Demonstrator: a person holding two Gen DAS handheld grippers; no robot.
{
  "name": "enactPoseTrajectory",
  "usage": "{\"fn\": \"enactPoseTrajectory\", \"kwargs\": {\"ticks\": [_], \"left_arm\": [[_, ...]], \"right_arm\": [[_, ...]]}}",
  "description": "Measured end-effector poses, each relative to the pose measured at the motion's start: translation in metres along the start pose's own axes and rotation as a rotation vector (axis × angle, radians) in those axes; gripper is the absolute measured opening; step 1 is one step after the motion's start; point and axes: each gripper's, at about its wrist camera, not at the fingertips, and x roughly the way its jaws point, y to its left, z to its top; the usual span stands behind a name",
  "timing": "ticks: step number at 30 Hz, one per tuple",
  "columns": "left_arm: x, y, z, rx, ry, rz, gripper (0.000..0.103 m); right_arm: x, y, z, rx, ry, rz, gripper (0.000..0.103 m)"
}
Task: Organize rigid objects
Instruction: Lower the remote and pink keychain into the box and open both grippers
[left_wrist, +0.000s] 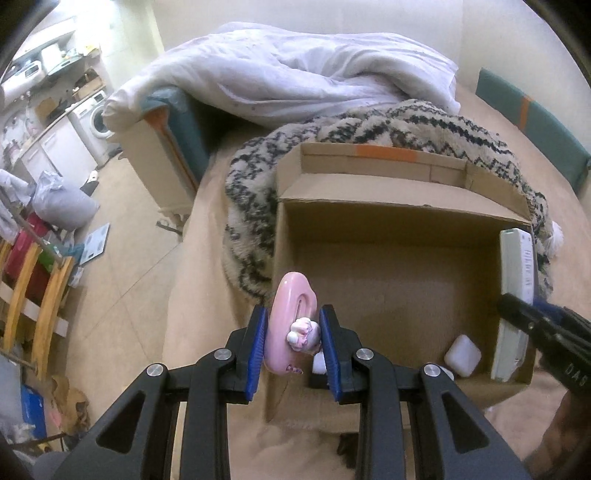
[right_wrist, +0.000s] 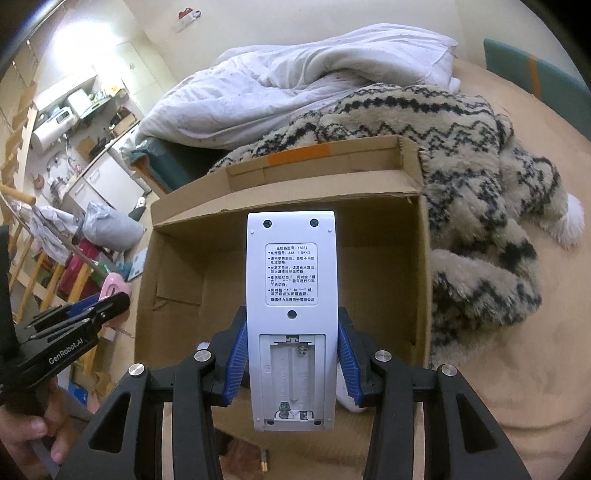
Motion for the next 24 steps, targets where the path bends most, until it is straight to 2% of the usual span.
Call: {"fn": "enactPoseTrajectory", "kwargs": {"ticks": [14,24], "left_arm": [[0.052,-0.053,-0.008,0.132,0.062,0.020,0.026],[0.076,-0.059,-0.010,0.148,0.083,0.053,0.026]], "right_arm": [[0.036,0.000,-0.006,-0.004,0.121,-0.043,0.046],[0.044,-0.009,-0.006,0.056,0.145,-0.038,0.046]]}}
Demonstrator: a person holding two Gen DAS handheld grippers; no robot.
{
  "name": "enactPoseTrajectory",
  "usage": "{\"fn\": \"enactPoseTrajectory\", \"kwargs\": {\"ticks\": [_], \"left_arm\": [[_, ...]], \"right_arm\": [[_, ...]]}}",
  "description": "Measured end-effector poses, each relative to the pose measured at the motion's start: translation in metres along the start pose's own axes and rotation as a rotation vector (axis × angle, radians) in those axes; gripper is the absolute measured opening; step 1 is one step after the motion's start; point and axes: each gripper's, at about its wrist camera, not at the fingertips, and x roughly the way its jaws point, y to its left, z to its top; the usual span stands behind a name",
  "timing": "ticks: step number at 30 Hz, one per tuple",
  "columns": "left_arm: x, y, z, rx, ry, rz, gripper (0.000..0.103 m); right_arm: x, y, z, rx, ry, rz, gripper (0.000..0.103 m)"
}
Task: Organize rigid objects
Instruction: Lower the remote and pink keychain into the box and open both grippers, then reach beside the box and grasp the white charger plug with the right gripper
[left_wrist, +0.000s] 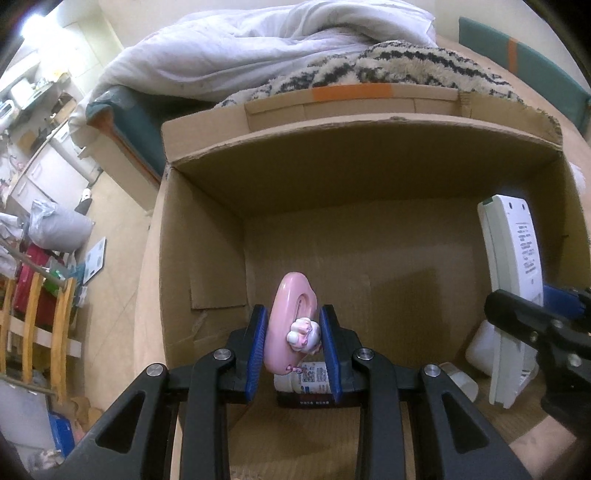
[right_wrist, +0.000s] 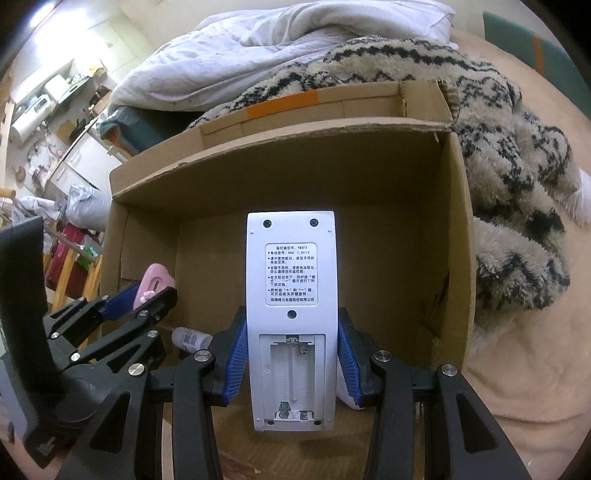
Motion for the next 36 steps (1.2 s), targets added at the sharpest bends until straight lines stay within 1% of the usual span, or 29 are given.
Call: {"fn": "enactPoseTrajectory", "kwargs": {"ticks": [7,13,14,16,17,18,19,20,21,22,24,25,26,27,36], "left_arm": [[0.010,-0.002,0.001,0.009,0.023,0.009,0.026],[0.015,0.002,0.001,-0.005,0.050,0.014,0.026],[0.015,0.003,0.001,-0.007,0.052,0.015,0.026],[0.016,0.003,0.001,-0.005,0.058,0.018,0.027],[0.016,0.003,0.001,-0.002,0.063,0.017,0.028],[0.017,0.003,0.000,0.000,0.071,0.014,0.034],[0.016,0.003,0.000,-0.002,0.074,0.009,0.043],[0.015,0.004,-0.001,-0.005,0.075,0.006,0.047],[0.014,0.004,-0.001,-0.007,0.074,0.005,0.056],[0.013,0.004,-0.002,-0.010,0.072,0.004,0.062],[0.010,0.005,-0.003,-0.013,0.070,0.000,0.062],[0.008,0.005,-0.003,-0.013,0.070,-0.001,0.062],[0.007,0.005,-0.003,-0.013,0.069,0.001,0.062],[0.005,0.007,-0.003,-0.017,0.066,0.003,0.062],[-0.015,0.020,-0.004,-0.062,0.037,0.009,0.063]], "right_arm": [[0.006,-0.002,0.003,0.022,0.016,0.002,0.046],[0.007,-0.003,0.004,0.038,0.020,0.012,0.046],[0.007,-0.004,0.004,0.045,0.020,0.020,0.047],[0.005,-0.005,0.005,0.055,0.011,0.045,0.050],[0.003,-0.004,0.006,0.055,0.004,0.061,0.055],[0.002,-0.004,0.006,0.055,0.000,0.071,0.063],[0.000,-0.003,0.007,0.054,-0.008,0.087,0.064],[-0.002,-0.001,0.007,0.051,-0.017,0.097,0.069],[-0.005,0.000,0.008,0.046,-0.028,0.104,0.073],[-0.007,0.001,0.009,0.042,-0.041,0.111,0.076],[-0.013,0.002,0.010,0.040,-0.063,0.120,0.086],[-0.015,0.002,0.010,0.042,-0.073,0.121,0.090],[-0.016,0.002,0.011,0.046,-0.081,0.125,0.095],[-0.018,0.001,0.011,0.052,-0.087,0.132,0.097],[-0.029,-0.003,0.010,0.069,-0.101,0.141,0.097]]}}
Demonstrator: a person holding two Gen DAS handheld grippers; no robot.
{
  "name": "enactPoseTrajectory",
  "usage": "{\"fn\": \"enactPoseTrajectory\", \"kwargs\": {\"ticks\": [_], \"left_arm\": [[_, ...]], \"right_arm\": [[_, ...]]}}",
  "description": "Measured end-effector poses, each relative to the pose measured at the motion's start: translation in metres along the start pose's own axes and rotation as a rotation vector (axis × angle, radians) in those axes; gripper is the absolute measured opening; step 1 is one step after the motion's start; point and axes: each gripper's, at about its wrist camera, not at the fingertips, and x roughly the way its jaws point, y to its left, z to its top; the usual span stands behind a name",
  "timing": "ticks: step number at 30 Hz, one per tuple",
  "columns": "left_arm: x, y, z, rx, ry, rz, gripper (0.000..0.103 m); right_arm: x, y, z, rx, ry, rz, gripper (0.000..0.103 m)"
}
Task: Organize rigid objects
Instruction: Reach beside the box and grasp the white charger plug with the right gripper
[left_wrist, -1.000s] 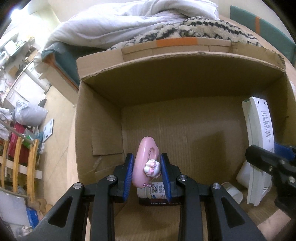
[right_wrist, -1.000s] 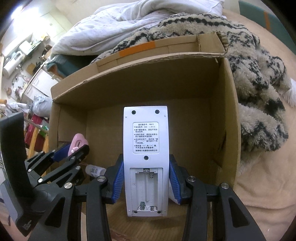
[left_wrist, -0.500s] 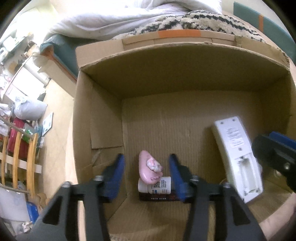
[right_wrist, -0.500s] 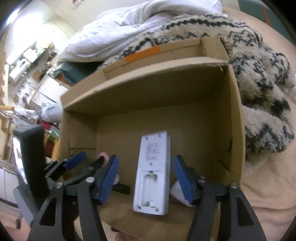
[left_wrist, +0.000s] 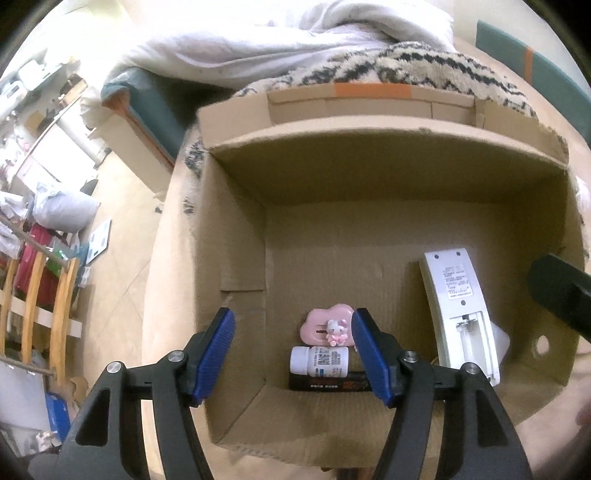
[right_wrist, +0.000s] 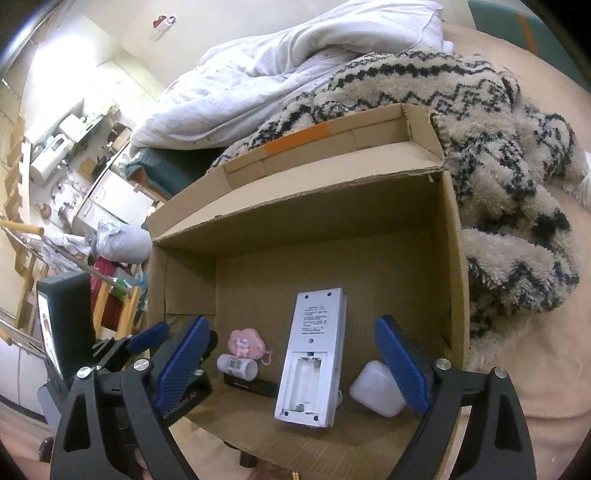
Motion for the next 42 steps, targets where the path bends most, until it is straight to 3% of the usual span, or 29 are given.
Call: {"fn": "enactPoseTrajectory", "kwargs": {"ticks": [17,26,42], "left_arm": [[-0.052,0.038,-0.019,-0.049,-0.067,-0.031,0.063],[-0.074,0.063,-0.050,-0.069,-0.087,-0.063,0.063],[-0.046,0.098,-0.094,-0.187,-0.023,-0.097,0.063]], "right_arm": [[-0.035,-0.002,-0.022,0.007,-0.038,-0.027,0.097],[-0.046,-0.006,-0.046,0.022,-0.011,-0.045,0.097],[-0.041,-0.014,-0.094,0.091,0.092,-0.089,0.097]]}}
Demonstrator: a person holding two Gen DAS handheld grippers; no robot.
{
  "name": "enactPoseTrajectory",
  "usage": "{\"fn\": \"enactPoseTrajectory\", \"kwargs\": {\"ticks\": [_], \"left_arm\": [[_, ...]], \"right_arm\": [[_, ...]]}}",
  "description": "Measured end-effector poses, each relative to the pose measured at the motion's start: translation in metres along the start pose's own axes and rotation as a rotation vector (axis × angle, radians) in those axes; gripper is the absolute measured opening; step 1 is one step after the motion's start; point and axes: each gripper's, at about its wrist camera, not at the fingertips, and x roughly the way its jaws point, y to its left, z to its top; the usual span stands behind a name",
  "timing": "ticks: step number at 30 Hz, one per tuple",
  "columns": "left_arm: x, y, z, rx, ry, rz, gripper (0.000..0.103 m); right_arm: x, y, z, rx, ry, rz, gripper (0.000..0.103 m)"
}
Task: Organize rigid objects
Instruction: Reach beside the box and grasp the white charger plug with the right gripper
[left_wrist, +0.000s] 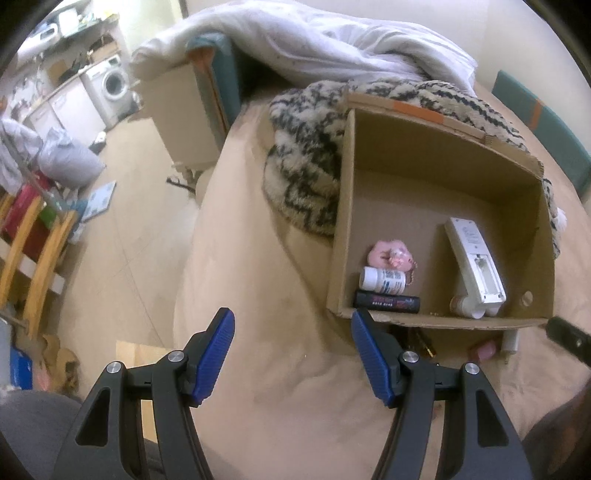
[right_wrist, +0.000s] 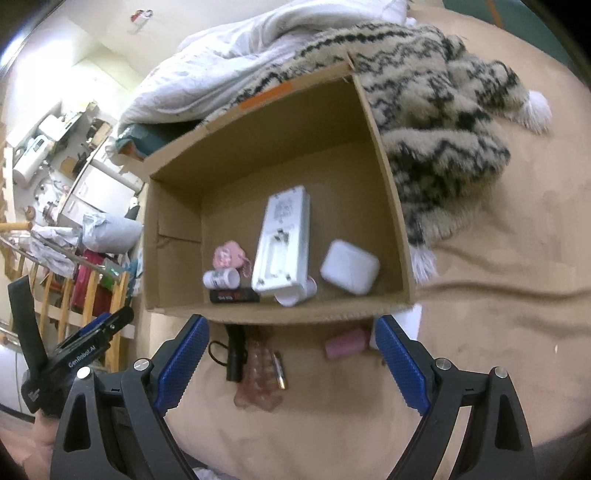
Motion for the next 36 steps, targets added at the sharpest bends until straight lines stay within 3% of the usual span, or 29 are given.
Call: {"fn": "enactPoseTrajectory", "kwargs": {"ticks": [12,15,22,25,28,29,31,32,36], "left_arm": [[0.008,0.011,-0.004,-0.083,0.043,-0.010,0.063],[0.008,0.014,-0.003,-0.095,0.051,0.002,0.063],[0.014,0.022,-0.002,-0.140,0.095,-0.031,0.063],[0.015,0.022,-0.003,-0.145,0.105,-0.043,0.063],[0.015,0.020,-0.004,-0.136,0.106,-0.045,0.063],[0.015,0.019,-0.004,-0.133,0.106,-0.043,0.063],[0.016,0.019,-0.004,-0.130,0.106,-0.041,0.063],[0.016,0.019,-0.004,-0.130,0.107,-0.040,0.063],[0.017,0.021,-0.004,-0.133,0.104,-0.025,0.063]], "right_arm": [[0.027,-0.047,-0.001,0.209,0.097,-0.063,0.097],[0.033,-0.058,0.000,0.261,0.108,-0.031,0.099],[0.031,-0.041,-0.001,0.158,0.100,-0.094,0.102],[0.047,-0.029,-0.006,0.094,0.189,-0.084,0.102],[0.063,-0.030,-0.006,0.050,0.209,-0.255,0.102],[0.068,-0.036,-0.002,0.066,0.207,-0.274,0.102],[0.078,-0.044,0.006,0.087,0.222,-0.296,0.092],[0.083,-0.047,0.009,0.090,0.230,-0.309,0.082],[0.098,-0.051,0.012,0.092,0.236,-0.333,0.075]]}}
